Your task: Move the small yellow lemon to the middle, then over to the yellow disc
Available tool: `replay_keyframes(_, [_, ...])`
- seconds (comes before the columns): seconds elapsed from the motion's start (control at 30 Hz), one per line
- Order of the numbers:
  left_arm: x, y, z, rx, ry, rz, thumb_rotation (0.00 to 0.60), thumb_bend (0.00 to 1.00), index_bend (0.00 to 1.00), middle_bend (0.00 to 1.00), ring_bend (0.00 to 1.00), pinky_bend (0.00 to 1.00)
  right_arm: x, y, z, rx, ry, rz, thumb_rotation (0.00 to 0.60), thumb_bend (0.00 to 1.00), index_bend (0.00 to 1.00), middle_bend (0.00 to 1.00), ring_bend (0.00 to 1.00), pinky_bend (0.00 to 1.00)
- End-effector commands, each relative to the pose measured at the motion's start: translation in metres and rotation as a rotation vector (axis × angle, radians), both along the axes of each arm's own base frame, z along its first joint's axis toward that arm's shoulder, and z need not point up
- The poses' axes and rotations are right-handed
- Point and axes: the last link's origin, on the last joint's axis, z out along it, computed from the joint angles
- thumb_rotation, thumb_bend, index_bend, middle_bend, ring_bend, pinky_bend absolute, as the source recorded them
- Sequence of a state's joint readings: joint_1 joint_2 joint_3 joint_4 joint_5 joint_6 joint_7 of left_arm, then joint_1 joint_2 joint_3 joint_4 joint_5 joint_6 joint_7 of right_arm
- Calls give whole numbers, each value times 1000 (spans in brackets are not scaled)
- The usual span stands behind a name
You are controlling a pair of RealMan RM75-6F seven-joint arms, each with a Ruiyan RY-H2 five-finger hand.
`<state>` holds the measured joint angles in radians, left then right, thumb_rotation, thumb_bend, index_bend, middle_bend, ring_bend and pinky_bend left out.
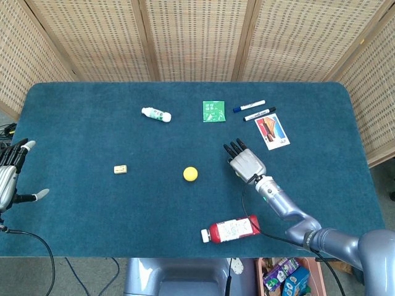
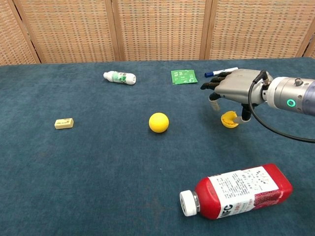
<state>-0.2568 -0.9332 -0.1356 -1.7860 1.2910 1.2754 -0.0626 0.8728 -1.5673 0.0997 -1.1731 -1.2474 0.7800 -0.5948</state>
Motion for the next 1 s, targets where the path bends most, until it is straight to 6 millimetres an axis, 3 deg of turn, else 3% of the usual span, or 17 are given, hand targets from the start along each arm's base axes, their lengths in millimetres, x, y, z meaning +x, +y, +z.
replay_keyframes(0.03, [0,0,0,0,-1,0,600,0,0,0,0,0,0,1,0,-4,4,0,600,261,299,0,0,0])
replay_keyframes(0.3, [0,1,0,-3,-1,1,600,0,0,0,0,0,0,4,7,-20,0,13,600,261,293,0,0,0])
replay_keyframes(0.43, [1,1,-1,-8,-1,-3,600,0,0,0,0,0,2,14,29,-63,-44,35,600,260,268,0,0,0])
replay_keyframes(0.57, [1,-2,-1,-5,-1,-11,600,0,0,0,0,0,-3,42,68,-127,-178,5,600,172,189,0,0,0])
replay_keyframes(0.7, [-2,-12,-5,-7,14,-24,600,0,0,0,0,0,-25,77,108,-220,-358,-47,600,14,25,0,0,0])
replay_keyframes(0.87, [-12,-32,-12,-5,43,-17,600,0,0,0,0,0,-71,125,147,-333,-565,-113,600,0,0,0,0,0])
replay_keyframes(1.0, [-16,-43,-15,21,64,-18,600,0,0,0,0,0,-93,152,158,-375,-601,-139,600,0,0,0,0,0])
